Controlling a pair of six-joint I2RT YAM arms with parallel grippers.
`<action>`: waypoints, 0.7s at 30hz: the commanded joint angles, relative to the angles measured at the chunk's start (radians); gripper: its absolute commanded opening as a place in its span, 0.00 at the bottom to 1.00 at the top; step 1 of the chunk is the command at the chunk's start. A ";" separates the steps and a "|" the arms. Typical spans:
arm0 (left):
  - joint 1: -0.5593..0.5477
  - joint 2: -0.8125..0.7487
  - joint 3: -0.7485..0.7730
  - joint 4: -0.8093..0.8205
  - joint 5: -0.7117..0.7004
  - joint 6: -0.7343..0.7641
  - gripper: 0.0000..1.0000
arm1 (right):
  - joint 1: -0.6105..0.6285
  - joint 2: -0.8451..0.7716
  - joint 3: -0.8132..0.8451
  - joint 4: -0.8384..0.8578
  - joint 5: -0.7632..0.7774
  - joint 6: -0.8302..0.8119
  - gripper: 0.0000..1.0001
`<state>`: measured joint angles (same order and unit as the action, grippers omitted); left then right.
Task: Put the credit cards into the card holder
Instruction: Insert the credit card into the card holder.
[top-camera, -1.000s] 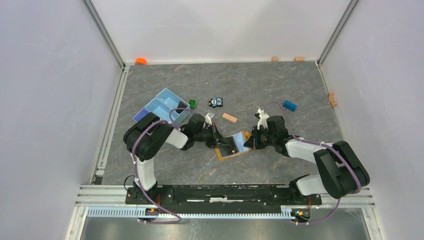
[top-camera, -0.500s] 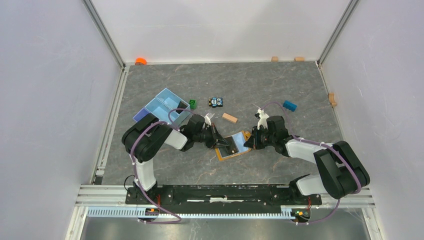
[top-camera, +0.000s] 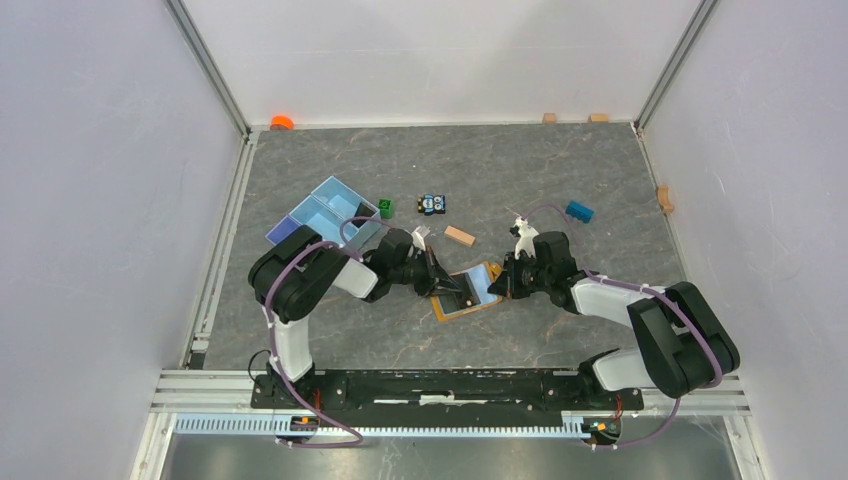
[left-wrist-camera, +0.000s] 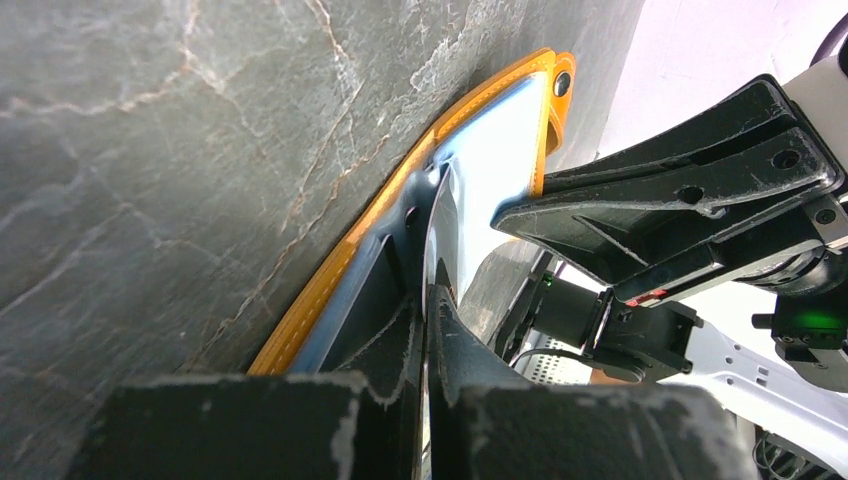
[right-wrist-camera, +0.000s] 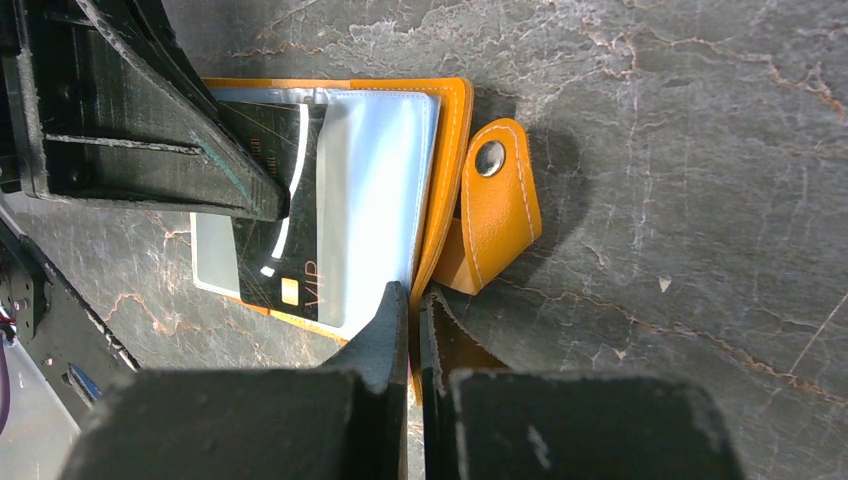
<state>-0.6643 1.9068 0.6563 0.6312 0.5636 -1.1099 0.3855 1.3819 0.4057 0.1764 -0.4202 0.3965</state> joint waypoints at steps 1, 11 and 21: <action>-0.021 0.070 -0.010 -0.124 -0.096 -0.004 0.02 | -0.005 0.023 -0.030 -0.118 0.130 -0.068 0.00; -0.031 0.078 -0.002 -0.103 -0.122 -0.030 0.02 | -0.002 0.018 -0.034 -0.111 0.127 -0.058 0.00; -0.054 0.104 0.060 -0.103 -0.126 -0.044 0.02 | 0.000 0.010 -0.040 -0.101 0.119 -0.048 0.00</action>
<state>-0.6941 1.9541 0.7010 0.6594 0.5407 -1.1625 0.3855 1.3811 0.4046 0.1749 -0.4171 0.3996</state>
